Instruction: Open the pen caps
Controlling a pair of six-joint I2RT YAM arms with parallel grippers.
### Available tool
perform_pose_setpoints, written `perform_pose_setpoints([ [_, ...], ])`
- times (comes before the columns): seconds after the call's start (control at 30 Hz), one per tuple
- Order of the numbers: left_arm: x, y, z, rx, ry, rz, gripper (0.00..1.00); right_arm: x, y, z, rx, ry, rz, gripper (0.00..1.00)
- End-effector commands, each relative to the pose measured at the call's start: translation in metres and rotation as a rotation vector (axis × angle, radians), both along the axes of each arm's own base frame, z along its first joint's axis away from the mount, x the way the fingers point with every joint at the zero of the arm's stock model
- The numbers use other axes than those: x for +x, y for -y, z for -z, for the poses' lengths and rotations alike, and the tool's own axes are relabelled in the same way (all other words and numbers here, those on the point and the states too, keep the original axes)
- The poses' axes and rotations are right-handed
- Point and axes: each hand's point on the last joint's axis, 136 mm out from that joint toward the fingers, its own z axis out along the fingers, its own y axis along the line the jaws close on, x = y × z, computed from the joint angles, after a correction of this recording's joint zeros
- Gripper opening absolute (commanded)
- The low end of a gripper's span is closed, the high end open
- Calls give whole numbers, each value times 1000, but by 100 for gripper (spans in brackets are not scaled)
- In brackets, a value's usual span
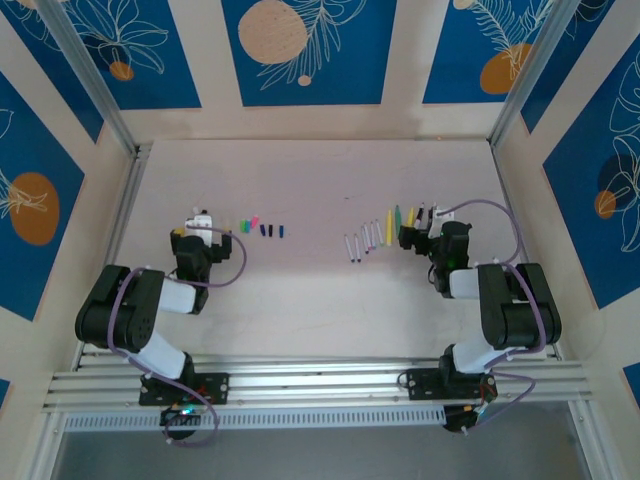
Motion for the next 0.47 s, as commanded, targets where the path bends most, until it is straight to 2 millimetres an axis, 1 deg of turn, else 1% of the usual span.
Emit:
perform_pose_setpoints([
  [0.0, 7, -1, -9, -24, 23, 4, 100, 8, -9, -21, 16, 78, -51, 99],
  [0.43, 7, -1, -8, -28, 18, 6, 100, 7, -10, -20, 20, 74, -63, 99],
])
